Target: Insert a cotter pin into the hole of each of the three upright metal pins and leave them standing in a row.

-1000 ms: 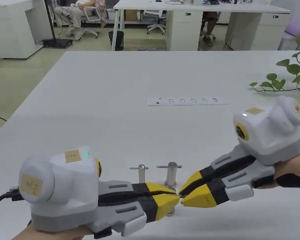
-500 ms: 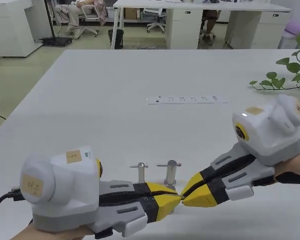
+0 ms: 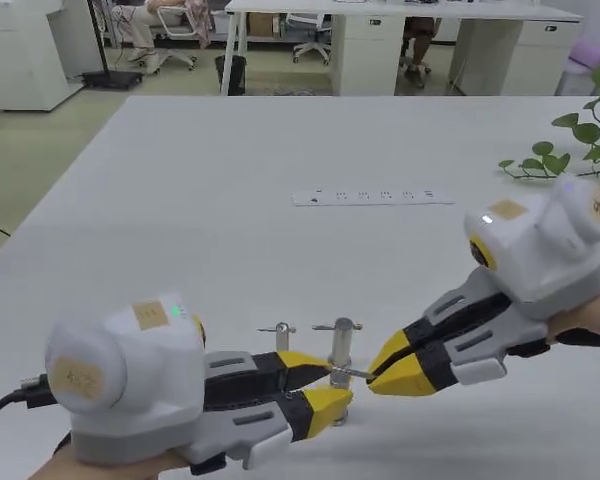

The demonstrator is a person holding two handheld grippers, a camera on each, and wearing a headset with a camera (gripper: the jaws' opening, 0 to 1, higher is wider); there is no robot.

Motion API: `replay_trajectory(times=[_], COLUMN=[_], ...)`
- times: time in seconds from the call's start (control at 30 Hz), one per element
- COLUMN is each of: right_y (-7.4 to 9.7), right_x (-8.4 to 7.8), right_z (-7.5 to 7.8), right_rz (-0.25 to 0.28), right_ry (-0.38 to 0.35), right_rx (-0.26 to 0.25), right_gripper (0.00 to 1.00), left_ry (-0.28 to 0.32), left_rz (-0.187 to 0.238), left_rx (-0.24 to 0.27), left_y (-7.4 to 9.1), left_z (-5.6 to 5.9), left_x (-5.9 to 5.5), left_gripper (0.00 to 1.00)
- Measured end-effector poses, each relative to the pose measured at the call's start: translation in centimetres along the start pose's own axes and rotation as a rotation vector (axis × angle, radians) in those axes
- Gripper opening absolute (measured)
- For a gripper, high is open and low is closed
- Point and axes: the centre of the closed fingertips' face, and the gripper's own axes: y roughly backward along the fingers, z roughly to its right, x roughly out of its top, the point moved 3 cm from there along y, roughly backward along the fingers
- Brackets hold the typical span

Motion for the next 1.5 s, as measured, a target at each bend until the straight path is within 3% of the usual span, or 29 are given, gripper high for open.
replay_trajectory(times=[0.27, 0.5, 0.7, 0.97, 1.3, 1.5], right_y=[0.7, 1.1, 1.4, 1.2, 0.8, 0.7], right_x=[-1.2, -2.4, -3.5, -4.4, -4.9, -4.8], right_z=[1.2, 2.2, 3.3, 3.8, 4.1, 4.4], right_rz=[-0.075, -0.139, -0.189, -0.247, -0.292, -0.302], right_ry=[0.033, 0.054, 0.073, 0.096, 0.122, 0.146], right_rx=[-0.052, -0.086, -0.103, -0.107, -0.105, -0.097], right_gripper=[0.03, 0.03, 0.03, 0.03, 0.03, 0.03], left_ry=[-0.035, -0.038, -0.067, -0.072, -0.097, -0.099], left_rz=[-0.035, -0.053, -0.112, -0.139, -0.159, -0.159], left_rx=[0.119, 0.164, 0.214, 0.234, 0.264, 0.235], left_y=[-0.9, -2.3, -3.4, -4.4, -4.5, -4.5], left_z=[-1.3, -1.7, -2.2, -2.3, -2.8, -2.9], left_x=[-1.2, -1.7, -2.8, -3.5, -3.8, -3.8], left_gripper=[0.25, 0.28, 0.28, 0.24, 0.12, 0.12])
